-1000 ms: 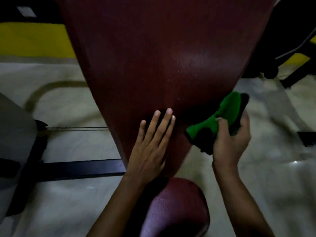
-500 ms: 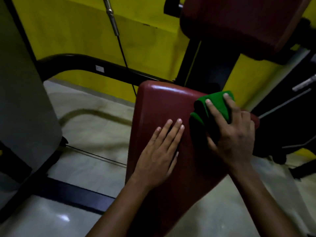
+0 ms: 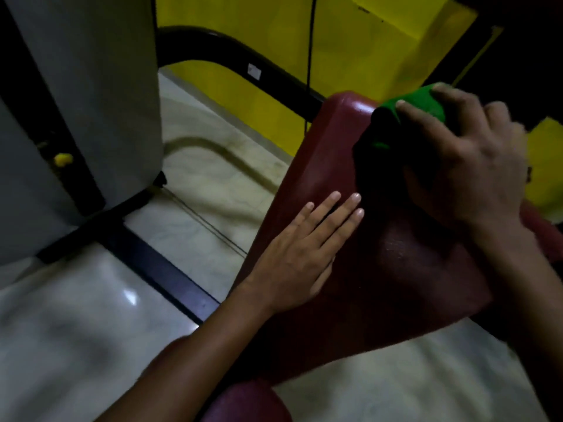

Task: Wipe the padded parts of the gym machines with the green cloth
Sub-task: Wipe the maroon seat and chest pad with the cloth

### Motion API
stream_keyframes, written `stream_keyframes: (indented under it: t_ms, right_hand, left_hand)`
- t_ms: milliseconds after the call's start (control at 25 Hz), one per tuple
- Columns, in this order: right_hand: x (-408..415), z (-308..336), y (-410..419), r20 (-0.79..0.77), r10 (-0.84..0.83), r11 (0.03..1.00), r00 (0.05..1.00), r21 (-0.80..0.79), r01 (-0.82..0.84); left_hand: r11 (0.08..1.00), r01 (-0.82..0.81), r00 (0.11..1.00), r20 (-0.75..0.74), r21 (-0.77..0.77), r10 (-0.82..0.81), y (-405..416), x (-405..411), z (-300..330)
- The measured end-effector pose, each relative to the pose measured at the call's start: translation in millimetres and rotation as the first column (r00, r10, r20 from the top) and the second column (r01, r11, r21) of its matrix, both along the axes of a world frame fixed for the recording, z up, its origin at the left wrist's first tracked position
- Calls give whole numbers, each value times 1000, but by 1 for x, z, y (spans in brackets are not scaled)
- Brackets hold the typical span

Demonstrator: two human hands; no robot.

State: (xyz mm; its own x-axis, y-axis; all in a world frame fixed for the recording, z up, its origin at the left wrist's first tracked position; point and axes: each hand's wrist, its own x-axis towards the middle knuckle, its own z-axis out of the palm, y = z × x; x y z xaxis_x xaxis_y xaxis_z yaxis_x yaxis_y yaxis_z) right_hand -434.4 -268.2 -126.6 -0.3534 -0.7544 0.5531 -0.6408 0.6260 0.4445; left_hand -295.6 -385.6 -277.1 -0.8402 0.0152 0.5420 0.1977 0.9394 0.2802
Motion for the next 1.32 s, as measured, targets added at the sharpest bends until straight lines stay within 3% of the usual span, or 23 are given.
stream_keyframes:
  t_ms: [240,480,720,920,960,1040,1160,1240,1320]
  right_hand:
    - [-9,8,-50,35,158,983,987,87,-160]
    - [2,3,-79,-1,235,963,972,137,-233]
    - [30,-27,-94,-109,260,918,959,337,-210]
    - [67,-77,-96,-98,343,745,934,634,-207]
    - [69,-75,-97,-81,350,737,933,638,-222]
    - [67,-65,-99,-8,322,791,947,552,-264]
    - [70,-63,-103,-54,188,868,981,477,-140]
    - [88,-83,-111,-135,200,800,970,595,-82]
    - [107,-118,-112,-36,264,643,964,752,-148]
  left_hand:
    - [964,-178,984,43,196,173,23,22,-33]
    - [954,-229,973,77,196,218,12,30,-38]
    - [922,-284,958,108,265,264,23,35,-41]
    - [899,-397,826,498,184,263,20,46,-39]
    - [914,-369,833,496,168,245,20,51,-46]
    - [923,-321,909,344,212,237,18,66,-69]
    - [886,-406,906,227,223,358,21,86,-112]
    - [874,-424,898,239,237,370,23,96,-125]
    - [875,-417,903,227,246,366,22,101,-134]
